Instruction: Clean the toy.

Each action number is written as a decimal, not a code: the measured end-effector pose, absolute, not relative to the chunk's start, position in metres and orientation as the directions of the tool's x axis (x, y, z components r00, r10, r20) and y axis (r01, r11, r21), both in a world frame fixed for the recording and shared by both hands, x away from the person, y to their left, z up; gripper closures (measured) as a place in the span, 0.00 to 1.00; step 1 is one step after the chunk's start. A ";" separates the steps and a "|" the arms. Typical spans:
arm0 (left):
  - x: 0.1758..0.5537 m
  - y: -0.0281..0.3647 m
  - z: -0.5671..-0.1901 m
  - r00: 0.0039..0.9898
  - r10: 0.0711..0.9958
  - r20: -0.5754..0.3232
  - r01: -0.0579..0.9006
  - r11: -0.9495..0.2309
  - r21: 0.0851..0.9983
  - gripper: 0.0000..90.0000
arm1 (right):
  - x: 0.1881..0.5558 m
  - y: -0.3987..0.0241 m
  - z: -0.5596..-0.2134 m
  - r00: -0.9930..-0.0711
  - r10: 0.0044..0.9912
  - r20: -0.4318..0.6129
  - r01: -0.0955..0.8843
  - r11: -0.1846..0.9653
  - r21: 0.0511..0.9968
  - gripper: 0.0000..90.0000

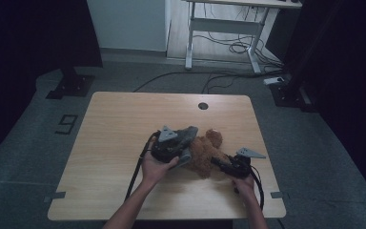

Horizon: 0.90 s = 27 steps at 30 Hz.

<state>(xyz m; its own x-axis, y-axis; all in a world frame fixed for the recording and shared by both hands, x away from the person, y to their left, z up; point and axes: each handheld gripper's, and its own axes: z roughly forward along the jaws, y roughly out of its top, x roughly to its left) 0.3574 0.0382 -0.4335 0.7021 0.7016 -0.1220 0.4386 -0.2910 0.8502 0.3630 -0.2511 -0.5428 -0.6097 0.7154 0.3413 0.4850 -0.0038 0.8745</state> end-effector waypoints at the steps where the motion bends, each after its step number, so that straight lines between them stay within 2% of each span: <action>1: 0.359 0.033 -0.438 0.706 0.698 -0.120 0.447 -0.308 0.840 0.87 | 0.363 -0.251 -0.543 -0.610 0.715 0.342 0.485 -0.004 0.874 0.57; 4: 0.363 0.028 -0.457 0.708 0.694 -0.131 0.488 -0.348 0.800 0.87 | 0.363 -0.251 -0.543 -0.612 0.714 0.340 0.485 -0.001 0.875 0.57; 7: 0.362 0.036 -0.465 0.702 0.694 -0.162 0.503 -0.322 0.802 0.87 | 0.363 -0.251 -0.543 -0.618 0.712 0.333 0.482 0.009 0.876 0.57; 15: 0.351 0.060 -0.473 0.686 0.718 -0.113 0.494 -0.347 0.797 0.87 | 0.363 -0.251 -0.543 -0.625 0.707 0.332 0.482 0.015 0.876 0.56; 24: 0.344 0.082 -0.466 0.677 0.725 -0.130 0.500 -0.322 0.804 0.87 | 0.363 -0.251 -0.543 -0.626 0.703 0.337 0.485 0.013 0.874 0.56; 27: 0.347 0.079 -0.457 0.671 0.734 -0.105 0.478 -0.319 0.818 0.87 | 0.363 -0.251 -0.543 -0.621 0.705 0.343 0.488 0.006 0.873 0.56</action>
<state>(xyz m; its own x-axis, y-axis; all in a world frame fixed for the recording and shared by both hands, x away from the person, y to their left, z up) 0.3468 0.0791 -0.4573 0.6708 0.7342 -0.1050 0.4777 -0.3194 0.8184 0.3632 -0.2513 -0.5433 -0.6212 0.7045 0.3432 0.4884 0.0056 0.8726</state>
